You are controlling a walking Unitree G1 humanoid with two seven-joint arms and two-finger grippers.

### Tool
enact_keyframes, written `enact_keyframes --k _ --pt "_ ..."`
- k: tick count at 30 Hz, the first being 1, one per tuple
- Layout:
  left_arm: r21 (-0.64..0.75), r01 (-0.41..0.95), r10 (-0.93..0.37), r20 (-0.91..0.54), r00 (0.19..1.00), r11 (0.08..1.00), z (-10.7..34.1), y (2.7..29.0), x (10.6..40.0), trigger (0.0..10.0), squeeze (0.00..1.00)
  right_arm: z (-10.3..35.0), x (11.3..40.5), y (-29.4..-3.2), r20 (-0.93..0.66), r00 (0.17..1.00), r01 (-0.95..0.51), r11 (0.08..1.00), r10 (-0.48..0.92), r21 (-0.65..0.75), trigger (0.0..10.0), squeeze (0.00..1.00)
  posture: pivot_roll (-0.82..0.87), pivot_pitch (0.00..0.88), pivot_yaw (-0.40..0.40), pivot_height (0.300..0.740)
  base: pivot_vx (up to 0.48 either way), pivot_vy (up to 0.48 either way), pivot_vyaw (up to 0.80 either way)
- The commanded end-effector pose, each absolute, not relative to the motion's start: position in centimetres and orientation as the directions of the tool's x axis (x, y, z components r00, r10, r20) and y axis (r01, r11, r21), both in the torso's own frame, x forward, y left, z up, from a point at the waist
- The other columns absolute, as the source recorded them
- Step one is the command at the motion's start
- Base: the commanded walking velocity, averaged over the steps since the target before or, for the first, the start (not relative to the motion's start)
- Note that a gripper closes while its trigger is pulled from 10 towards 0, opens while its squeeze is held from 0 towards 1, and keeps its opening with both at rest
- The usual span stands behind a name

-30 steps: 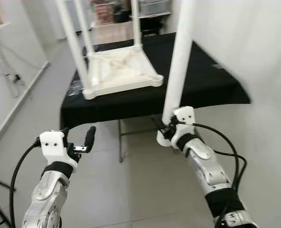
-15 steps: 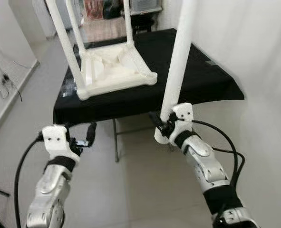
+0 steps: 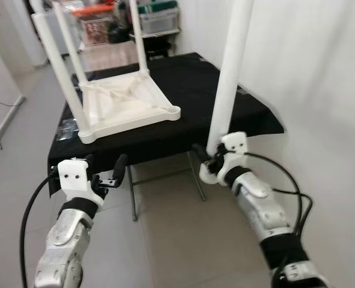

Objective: Building children table

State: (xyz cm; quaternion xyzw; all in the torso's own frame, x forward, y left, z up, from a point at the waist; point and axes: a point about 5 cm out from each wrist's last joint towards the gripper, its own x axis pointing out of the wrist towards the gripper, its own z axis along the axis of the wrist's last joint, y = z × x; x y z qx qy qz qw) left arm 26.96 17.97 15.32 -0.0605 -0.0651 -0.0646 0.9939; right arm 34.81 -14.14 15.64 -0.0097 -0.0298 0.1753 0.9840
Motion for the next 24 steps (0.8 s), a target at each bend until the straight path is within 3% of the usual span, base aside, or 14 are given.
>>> enact_keyframes --k 1,5,9,24 --pt "-0.096 0.097 -0.085 0.118 0.989 0.991 14.99 18.98 26.87 10.0 0.00 15.83 34.82 -12.09 0.063 0.913 -0.402 0.916 0.402 -0.016 10.0 0.00 -0.14 0.004 0.074 0.740 0.322 0.000 0.00" --pt "-0.093 0.100 -0.088 0.120 0.989 0.991 15.04 18.96 26.92 10.0 0.00 15.83 34.83 -12.05 0.061 0.913 -0.403 0.915 0.403 -0.019 10.0 0.00 -0.14 0.005 0.075 0.740 0.328 0.000 0.00" --pt "-0.090 0.104 -0.092 0.125 0.988 0.991 15.15 18.94 26.97 10.0 0.00 15.97 34.82 -12.03 0.071 0.909 -0.411 0.912 0.410 -0.002 10.0 0.00 -0.14 0.005 0.075 0.740 0.338 0.000 -0.74" --pt "-0.077 0.109 -0.097 0.145 0.985 0.991 15.59 18.94 27.16 10.0 0.00 16.72 34.85 -12.18 0.114 0.902 -0.419 0.908 0.416 0.003 10.0 0.00 -0.13 0.000 0.073 0.740 0.357 0.000 0.00"
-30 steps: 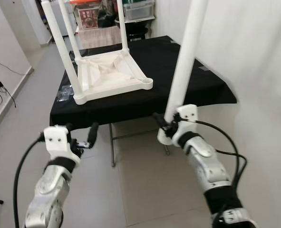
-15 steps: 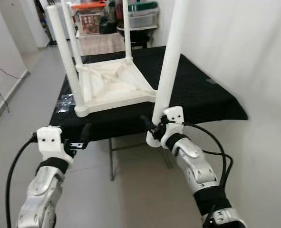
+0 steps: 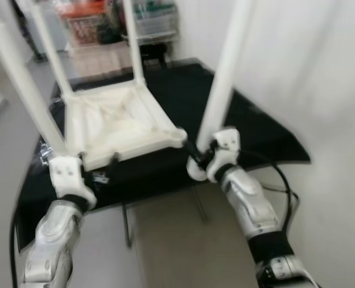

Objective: Building children table

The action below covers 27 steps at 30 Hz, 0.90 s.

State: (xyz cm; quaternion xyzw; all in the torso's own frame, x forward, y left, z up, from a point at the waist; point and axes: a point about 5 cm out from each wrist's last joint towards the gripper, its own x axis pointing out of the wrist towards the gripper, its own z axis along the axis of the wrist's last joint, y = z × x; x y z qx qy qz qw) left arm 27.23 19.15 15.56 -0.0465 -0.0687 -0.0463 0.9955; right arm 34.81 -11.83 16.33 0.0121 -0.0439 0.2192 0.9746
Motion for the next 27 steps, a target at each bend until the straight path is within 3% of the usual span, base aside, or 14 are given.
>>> enact_keyframes --k 1,27 --pt "-0.077 0.109 -0.097 0.145 0.985 0.991 15.6 18.9 27.2 10.0 0.00 16.7 34.9 -12.2 0.114 0.902 -0.419 0.908 0.416 0.003 10.0 0.00 -0.13 0.000 0.073 0.740 0.364 0.000 0.00" --pt "-0.110 0.111 -0.095 0.139 0.986 0.988 15.2 18.1 26.9 10.0 0.00 19.3 35.2 -10.8 0.193 0.870 -0.428 0.890 0.453 -0.159 10.0 0.00 -0.14 0.000 0.068 0.740 0.362 0.000 0.00"
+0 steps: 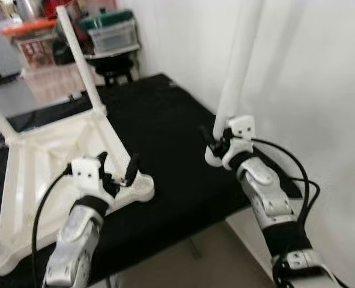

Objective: Building children table

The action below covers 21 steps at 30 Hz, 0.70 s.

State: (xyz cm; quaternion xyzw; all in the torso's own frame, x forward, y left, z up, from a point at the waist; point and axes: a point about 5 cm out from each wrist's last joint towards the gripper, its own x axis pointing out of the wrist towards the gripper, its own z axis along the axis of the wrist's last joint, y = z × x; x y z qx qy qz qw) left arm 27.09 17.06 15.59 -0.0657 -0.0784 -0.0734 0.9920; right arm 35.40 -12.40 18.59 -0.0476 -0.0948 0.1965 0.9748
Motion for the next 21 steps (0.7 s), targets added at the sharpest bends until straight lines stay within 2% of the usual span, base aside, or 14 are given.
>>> enact_keyframes --k 1,3,6,8,14,21 --pt "-0.110 0.111 -0.095 0.139 0.986 0.988 15.2 18.1 26.9 10.0 0.00 19.3 35.2 -10.8 0.193 0.870 -0.428 0.890 0.453 -0.159 10.0 0.00 -0.14 0.000 0.068 0.740 0.304 0.000 0.00" --pt "-0.133 0.084 -0.065 0.140 0.988 0.988 15.1 18.3 26.9 10.0 0.00 19.1 34.7 -10.3 0.183 0.821 -0.522 0.841 0.540 -0.144 10.0 0.00 -0.13 0.000 0.069 0.740 0.127 0.000 0.00" --pt "-0.135 0.080 -0.061 0.140 0.988 0.988 15.2 18.4 26.8 10.0 0.00 19.1 34.5 -10.2 0.187 0.810 -0.543 0.831 0.556 -0.119 10.0 0.00 -0.13 0.000 0.069 0.740 0.000 0.000 0.00" --pt "-0.128 0.090 -0.074 0.128 0.989 0.988 15.1 18.3 26.7 10.0 0.00 19.1 34.3 -10.0 0.183 0.793 -0.570 0.814 0.581 -0.115 10.0 0.00 -0.13 0.000 0.072 0.740 0.000 0.000 0.80" --pt "-0.117 0.113 -0.102 0.100 0.990 0.987 14.9 17.9 26.5 10.0 0.00 19.2 33.8 -9.7 0.170 0.753 -0.622 0.772 0.635 -0.131 10.0 0.00 -0.12 0.000 0.070 0.740 0.000 -0.448 0.80" --pt "-0.137 0.098 -0.086 0.096 0.992 0.986 14.8 17.8 26.2 10.0 0.00 18.9 33.6 -9.7 0.146 0.734 -0.649 0.748 0.663 -0.140 10.0 0.00 -0.12 0.000 0.061 0.740 0.000 0.000 0.80"
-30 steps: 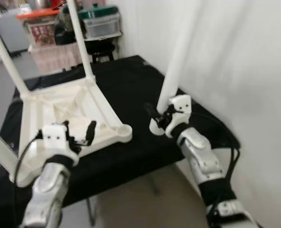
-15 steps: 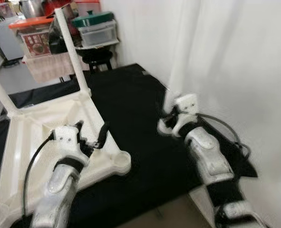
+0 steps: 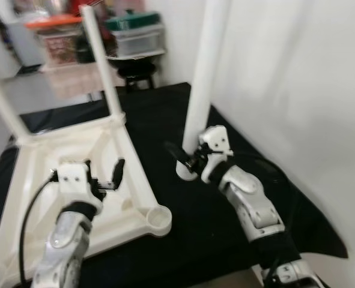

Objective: Building children table

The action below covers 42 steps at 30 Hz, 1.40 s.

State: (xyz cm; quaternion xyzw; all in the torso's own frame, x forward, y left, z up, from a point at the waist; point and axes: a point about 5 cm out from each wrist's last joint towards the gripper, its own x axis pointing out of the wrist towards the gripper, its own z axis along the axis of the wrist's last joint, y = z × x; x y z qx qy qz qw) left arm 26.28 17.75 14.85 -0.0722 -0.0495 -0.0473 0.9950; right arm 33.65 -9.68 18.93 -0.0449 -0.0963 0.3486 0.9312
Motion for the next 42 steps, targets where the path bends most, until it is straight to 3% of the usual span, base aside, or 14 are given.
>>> enact_keyframes --k 1,11,17,19,22,25,29,30,31,33,39,42 --pt "-0.139 0.098 -0.086 0.095 0.992 0.985 14.8 17.8 26.1 10.0 0.00 18.9 33.6 -9.7 0.143 0.730 -0.653 0.744 0.668 -0.139 10.0 0.00 -0.12 0.000 0.061 0.740 0.000 0.000 0.80" --pt "-0.178 0.215 -0.208 0.056 0.977 0.960 14.3 16.5 25.2 10.0 0.00 18.8 32.9 -9.3 0.121 0.657 -0.733 0.668 0.744 -0.126 10.0 0.00 -0.11 0.000 0.055 0.740 0.000 0.000 0.63" --pt "-0.150 0.379 -0.386 -0.014 0.923 0.913 13.8 14.6 23.0 10.0 0.00 18.1 31.4 -8.4 -0.006 0.395 -0.906 0.389 0.919 -0.165 10.0 0.00 -0.09 0.027 0.048 0.740 0.000 0.000 0.00" --pt "-0.150 0.379 -0.386 -0.014 0.923 0.913 13.8 14.6 23.0 10.0 0.00 18.1 31.4 -8.4 -0.006 0.395 -0.906 0.389 0.919 -0.165 10.0 0.00 -0.09 0.027 0.048 0.740 0.000 0.000 0.00" --pt "-0.106 0.505 -0.513 -0.064 0.856 0.856 13.6 13.4 21.0 10.0 0.00 18.3 32.2 -9.5 -0.070 0.313 -0.938 0.296 0.947 -0.181 10.0 0.00 -0.08 0.068 0.042 0.740 0.000 0.000 0.00" --pt "-0.089 0.576 -0.582 -0.088 0.808 0.813 13.7 12.9 19.7 10.0 0.00 19.5 33.7 -10.6 -0.087 0.304 -0.941 0.285 0.949 -0.184 10.0 0.00 -0.07 0.091 0.039 0.740 0.000 0.000 0.00" --pt "-0.089 0.598 -0.604 -0.090 0.792 0.797 13.8 12.8 19.2 10.0 0.00 20.1 34.2 -11.1 -0.077 0.289 -0.948 0.274 0.954 -0.160 10.0 0.00 -0.07 0.115 0.036 0.740 0.000 0.000 0.00" --pt "-0.072 0.612 -0.616 -0.093 0.782 0.788 14.1 12.8 18.7 10.0 0.00 20.8 34.4 -11.5 -0.059 0.256 -0.960 0.247 0.965 -0.134 10.0 0.00 -0.06 0.147 0.037 0.740 0.000 0.000 0.00" --pt "-0.021 0.643 -0.641 -0.109 0.760 0.766 14.7 12.9 18.0 10.0 0.00 21.8 34.1 -12.1 -0.029 0.148 -0.985 0.145 0.989 -0.091 10.0 0.00 -0.05 0.171 0.041 0.740 0.000 0.000 0.00" --pt "0.017 0.663 -0.656 -0.126 0.744 0.749 15.0 12.9 17.6 10.0 0.00 22.2 33.7 -12.3 -0.029 0.077 -0.994 0.075 0.997 -0.081 10.0 0.00 -0.04 0.197 0.047 0.740 0.000 0.000 0.00" --pt "0.078 0.645 -0.633 -0.133 0.763 0.760 15.7 14.0 17.1 10.0 0.00 22.8 33.3 -12.8 -0.038 -0.016 -0.996 -0.020 0.999 -0.091 10.0 0.00 -0.02 0.253 0.073 0.740 0.000 0.000 0.00" --pt "0.082 0.626 -0.616 -0.118 0.779 0.776 16.0 14.2 17.2 10.0 0.00 22.8 33.3 -12.8 -0.035 -0.018 -0.995 -0.022 0.999 -0.100 10.0 0.00 -0.02 0.262 0.079 0.740 0.000 0.000 0.00"
